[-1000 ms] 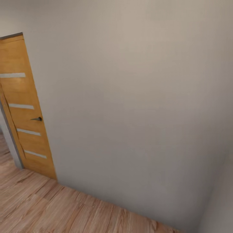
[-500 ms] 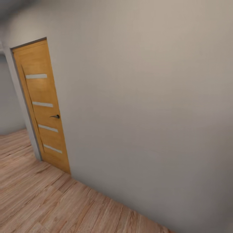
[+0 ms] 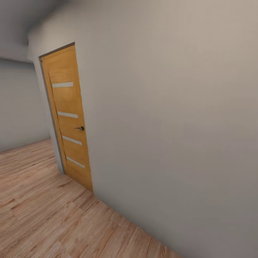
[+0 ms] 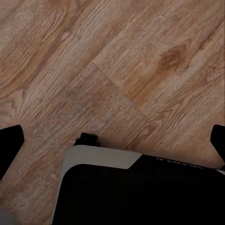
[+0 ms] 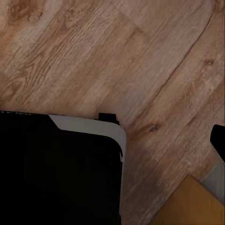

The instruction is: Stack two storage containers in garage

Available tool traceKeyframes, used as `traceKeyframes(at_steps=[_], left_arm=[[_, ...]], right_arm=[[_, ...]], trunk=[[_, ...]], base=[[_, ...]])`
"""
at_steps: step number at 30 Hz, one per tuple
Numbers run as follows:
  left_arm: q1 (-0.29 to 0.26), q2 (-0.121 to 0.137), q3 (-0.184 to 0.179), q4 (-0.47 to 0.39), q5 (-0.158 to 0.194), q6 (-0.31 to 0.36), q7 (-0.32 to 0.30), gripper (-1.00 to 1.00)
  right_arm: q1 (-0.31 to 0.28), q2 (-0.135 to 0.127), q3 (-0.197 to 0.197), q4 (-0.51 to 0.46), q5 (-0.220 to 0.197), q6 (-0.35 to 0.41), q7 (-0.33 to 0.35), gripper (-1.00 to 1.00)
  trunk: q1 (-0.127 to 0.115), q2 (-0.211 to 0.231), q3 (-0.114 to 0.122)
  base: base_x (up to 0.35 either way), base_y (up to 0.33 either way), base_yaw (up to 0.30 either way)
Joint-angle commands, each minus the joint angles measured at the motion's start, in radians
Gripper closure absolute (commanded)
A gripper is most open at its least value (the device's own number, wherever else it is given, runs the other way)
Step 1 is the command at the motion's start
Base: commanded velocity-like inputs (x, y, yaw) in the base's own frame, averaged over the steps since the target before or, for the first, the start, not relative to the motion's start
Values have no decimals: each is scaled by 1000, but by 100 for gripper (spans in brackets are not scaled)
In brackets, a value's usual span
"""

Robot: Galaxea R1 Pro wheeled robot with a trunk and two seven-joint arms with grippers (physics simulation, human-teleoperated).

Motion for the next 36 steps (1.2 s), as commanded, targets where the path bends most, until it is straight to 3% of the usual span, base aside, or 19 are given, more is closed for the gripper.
traceKeyframes(at_steps=[1, 18, 36], left_arm=[[-1, 0, 2, 1, 4, -3, 1, -100], [-1, 2, 3, 1, 4, -1, 1, -100], [-1, 3, 3, 1, 5, 2, 1, -100]], right_arm=[[-1, 0, 8, 3, -9, -6, -1, -100], [-1, 1, 8, 3, -9, -6, -1, -100], [-1, 0, 7, 4, -9, -6, -1, -100]], trunk=[[2, -2, -2], [2, -2, -2], [2, -2, -2]], base=[[252, 161, 270], [219, 151, 270], [263, 9, 270]])
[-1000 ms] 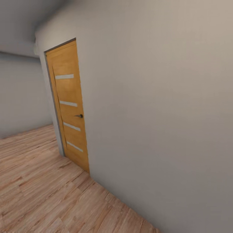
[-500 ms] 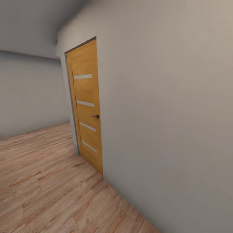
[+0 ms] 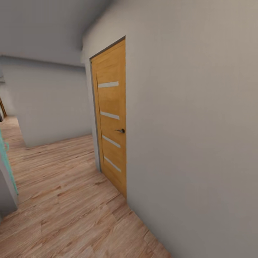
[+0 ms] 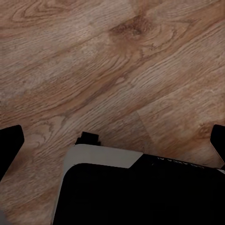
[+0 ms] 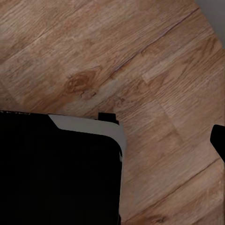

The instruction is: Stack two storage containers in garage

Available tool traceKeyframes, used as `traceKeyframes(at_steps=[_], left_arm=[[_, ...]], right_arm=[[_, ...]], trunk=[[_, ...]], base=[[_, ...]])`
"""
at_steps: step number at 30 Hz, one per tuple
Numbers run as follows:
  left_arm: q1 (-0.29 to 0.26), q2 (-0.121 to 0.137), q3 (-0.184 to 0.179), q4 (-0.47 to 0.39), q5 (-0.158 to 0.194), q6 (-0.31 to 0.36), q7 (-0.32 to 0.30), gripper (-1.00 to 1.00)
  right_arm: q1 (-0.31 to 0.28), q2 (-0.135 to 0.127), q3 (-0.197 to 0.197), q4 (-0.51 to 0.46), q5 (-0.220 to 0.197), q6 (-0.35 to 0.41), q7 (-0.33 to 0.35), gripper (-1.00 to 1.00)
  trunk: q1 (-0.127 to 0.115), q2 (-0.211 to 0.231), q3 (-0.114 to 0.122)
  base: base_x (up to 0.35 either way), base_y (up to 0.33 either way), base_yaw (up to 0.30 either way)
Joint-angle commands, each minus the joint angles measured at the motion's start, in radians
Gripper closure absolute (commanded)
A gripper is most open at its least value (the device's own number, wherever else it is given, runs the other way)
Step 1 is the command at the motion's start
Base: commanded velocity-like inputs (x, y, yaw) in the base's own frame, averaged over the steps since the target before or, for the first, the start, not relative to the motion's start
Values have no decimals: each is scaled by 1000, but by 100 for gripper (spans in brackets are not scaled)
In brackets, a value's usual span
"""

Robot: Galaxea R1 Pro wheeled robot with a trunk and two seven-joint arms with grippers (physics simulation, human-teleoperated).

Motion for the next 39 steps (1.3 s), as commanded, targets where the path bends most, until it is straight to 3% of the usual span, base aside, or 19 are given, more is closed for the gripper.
traceKeyframes(at_steps=[1, 26, 39], left_arm=[[-1, 0, 3, 1, 3, -3, 2, -100], [-1, 1, 3, 1, 4, -4, 2, -100], [-1, 1, 3, 1, 4, -5, 2, -100]], right_arm=[[-1, 0, 9, 3, -9, -7, 0, -100], [-1, 0, 9, 3, -9, -6, 0, -100], [-1, 0, 9, 3, -9, -6, 0, -100]], trunk=[[1, -1, -2], [1, -1, -2], [1, -1, -2]], base=[[297, 0, 270], [295, 0, 270], [178, 0, 270]])
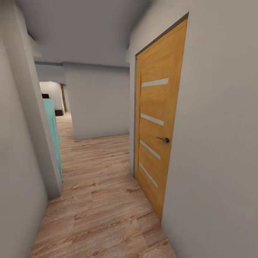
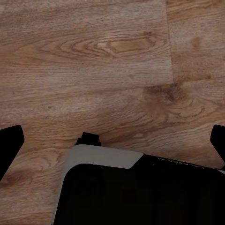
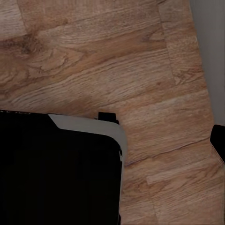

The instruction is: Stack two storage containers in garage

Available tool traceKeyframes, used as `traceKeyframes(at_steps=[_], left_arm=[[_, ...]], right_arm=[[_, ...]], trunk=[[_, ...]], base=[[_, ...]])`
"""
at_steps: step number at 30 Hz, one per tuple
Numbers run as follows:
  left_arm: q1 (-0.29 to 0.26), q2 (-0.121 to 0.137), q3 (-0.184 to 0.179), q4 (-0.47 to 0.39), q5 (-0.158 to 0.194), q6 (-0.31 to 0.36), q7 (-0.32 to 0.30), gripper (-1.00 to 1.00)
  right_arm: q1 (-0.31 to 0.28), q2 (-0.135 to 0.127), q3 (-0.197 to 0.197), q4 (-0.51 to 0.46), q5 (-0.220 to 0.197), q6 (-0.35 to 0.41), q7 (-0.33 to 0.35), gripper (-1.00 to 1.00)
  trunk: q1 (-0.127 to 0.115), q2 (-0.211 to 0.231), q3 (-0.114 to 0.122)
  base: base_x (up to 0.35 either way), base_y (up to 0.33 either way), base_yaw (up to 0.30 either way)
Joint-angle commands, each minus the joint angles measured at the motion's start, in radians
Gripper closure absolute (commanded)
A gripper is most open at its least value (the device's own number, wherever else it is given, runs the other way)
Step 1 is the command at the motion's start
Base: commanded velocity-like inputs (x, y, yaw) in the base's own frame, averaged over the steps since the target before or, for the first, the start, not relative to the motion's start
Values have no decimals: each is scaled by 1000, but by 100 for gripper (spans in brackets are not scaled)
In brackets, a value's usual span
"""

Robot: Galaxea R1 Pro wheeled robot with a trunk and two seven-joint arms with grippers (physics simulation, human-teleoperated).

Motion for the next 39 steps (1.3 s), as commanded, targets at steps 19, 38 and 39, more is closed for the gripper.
traceKeyframes(at_steps=[19, 38, 39], left_arm=[[-1, 0, 3, 1, 4, -3, 2, -100], [-1, 1, 3, 1, 3, -2, 2, -100], [-1, 1, 3, 1, 4, -2, 2, -100]], right_arm=[[-2, 0, 9, 3, -9, -6, 0, -100], [-2, 0, 9, 3, -9, -7, 1, -100], [-2, 0, 9, 3, -9, -7, 1, -100]], trunk=[[0, -1, -2], [0, -1, -2], [0, -1, -2]], base=[[110, 0, 270], [127, 0, 234], [200, 0, 28]])
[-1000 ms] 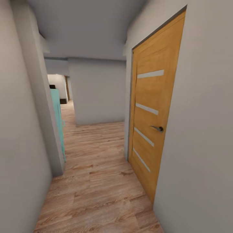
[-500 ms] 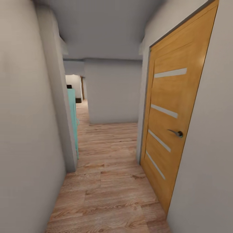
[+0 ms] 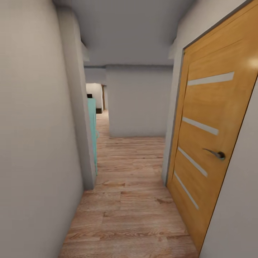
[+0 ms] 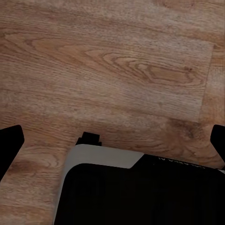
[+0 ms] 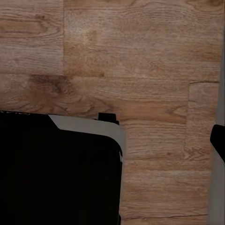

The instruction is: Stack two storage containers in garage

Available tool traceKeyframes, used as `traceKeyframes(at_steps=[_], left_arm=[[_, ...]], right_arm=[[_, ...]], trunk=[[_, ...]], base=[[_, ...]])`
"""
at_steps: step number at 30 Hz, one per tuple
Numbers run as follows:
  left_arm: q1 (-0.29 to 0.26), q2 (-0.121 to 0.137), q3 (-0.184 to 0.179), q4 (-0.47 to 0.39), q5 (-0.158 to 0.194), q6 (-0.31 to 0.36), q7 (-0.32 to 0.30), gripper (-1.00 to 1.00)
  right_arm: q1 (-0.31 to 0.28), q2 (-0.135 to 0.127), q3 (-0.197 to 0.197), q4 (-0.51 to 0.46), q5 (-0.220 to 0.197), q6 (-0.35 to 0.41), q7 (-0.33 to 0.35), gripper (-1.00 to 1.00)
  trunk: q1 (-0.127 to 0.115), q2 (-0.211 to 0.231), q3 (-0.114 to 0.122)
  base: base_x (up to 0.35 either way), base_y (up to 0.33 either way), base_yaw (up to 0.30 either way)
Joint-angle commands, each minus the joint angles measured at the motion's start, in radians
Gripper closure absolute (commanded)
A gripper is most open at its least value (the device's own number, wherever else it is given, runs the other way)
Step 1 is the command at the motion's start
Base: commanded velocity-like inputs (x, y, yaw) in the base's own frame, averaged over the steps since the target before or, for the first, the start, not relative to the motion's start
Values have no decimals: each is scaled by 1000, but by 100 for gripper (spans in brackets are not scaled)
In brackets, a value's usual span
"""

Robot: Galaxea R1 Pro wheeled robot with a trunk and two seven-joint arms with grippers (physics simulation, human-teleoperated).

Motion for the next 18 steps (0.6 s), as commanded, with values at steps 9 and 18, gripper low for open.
traceKeyframes(at_steps=[9, 18], left_arm=[[-1, -2, 3, 1, 3, -1, 2, -100], [-1, -2, 3, 1, 3, 0, 2, -100]], right_arm=[[-2, 0, 10, 3, -8, -6, 0, -100], [-2, -1, 10, 2, -7, -6, -1, -100]], trunk=[[1, -1, -2], [1, -1, -2]], base=[[259, 0, 7], [318, 0, 0]])
